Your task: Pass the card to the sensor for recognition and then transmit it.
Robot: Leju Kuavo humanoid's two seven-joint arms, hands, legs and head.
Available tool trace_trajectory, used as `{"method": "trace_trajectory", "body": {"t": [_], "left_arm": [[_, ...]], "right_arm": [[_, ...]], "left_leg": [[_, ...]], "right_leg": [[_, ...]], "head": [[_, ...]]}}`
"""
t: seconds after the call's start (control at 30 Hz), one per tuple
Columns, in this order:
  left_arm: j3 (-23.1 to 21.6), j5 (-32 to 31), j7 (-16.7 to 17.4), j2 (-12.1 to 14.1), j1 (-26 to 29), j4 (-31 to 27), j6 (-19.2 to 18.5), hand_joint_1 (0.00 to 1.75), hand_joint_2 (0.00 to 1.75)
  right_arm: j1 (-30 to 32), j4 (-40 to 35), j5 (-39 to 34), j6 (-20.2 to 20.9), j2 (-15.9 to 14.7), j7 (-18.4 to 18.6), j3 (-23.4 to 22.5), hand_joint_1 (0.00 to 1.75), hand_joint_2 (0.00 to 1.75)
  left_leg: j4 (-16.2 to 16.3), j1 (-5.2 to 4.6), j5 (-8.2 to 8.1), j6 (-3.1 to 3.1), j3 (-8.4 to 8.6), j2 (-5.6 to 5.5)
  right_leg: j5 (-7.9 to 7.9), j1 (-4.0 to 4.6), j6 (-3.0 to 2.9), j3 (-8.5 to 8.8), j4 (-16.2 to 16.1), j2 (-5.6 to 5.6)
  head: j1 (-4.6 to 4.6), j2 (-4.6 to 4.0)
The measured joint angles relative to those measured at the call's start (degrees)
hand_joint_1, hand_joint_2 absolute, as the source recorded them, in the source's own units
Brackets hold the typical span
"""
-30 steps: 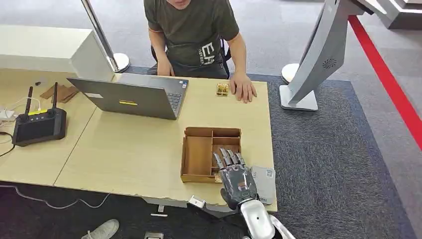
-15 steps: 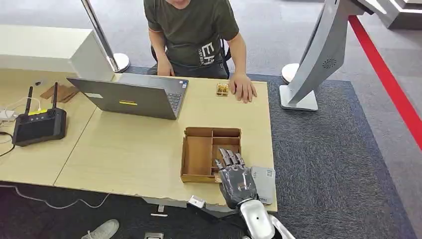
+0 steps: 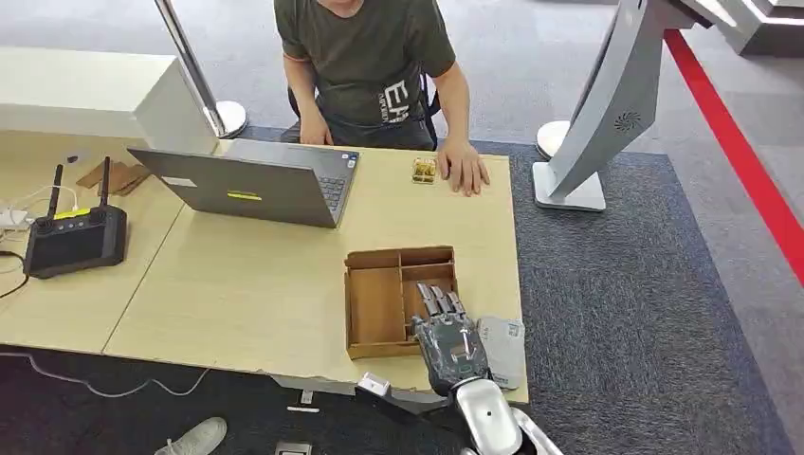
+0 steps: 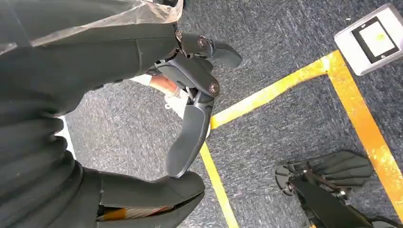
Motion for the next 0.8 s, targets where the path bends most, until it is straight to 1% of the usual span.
{"method": "trace_trajectory", "body": {"t": [0.13,0.27,0.53,0.63,0.8], "left_arm": [[0.0,0.0,0.0,0.0,0.0,0.0,0.0,0.00,1.75],[0.0,0.0,0.0,0.0,0.0,0.0,0.0,0.00,1.75],[0.0,-0.2,0.0,-0.1,-0.2,0.0,-0.9,0.00,1.75],[0.0,-0.2,0.0,-0.1,-0.2,0.0,-0.9,0.00,1.75],[0.0,-0.2,0.0,-0.1,-0.2,0.0,-0.9,0.00,1.75]], "right_arm": [[-0.3,0.7,0.0,0.1,0.5,-0.1,0.0,1.75,1.75],[-0.8,1.9,0.0,-1.4,1.3,-0.6,0.0,1.75,1.75],[-2.8,2.4,0.0,-8.0,2.5,-0.7,0.0,1.75,1.75],[-3.5,1.4,0.2,-9.4,2.7,-0.7,0.0,1.75,1.75],[-4.0,0.3,0.3,-10.0,2.7,-0.7,-0.1,1.75,1.75]], "left_leg": [[0.0,0.00,0.00,0.00,0.01,0.00],[0.0,0.00,0.00,0.00,0.00,0.00],[0.0,0.00,0.00,0.00,0.01,0.00],[0.0,0.00,0.01,0.00,0.02,0.00],[0.0,0.00,0.00,0.00,0.02,0.00]], "right_leg": [[0.00,0.00,0.00,0.00,0.0,0.00],[0.00,0.00,0.00,0.00,0.0,0.00],[0.00,0.00,0.00,0.00,0.0,0.00],[0.00,0.00,0.00,0.00,0.0,0.00],[0.00,0.00,0.00,0.00,0.0,0.00]], "head": [[0.00,0.00],[0.00,0.00],[0.00,0.00],[0.00,0.00],[0.00,0.00]]}}
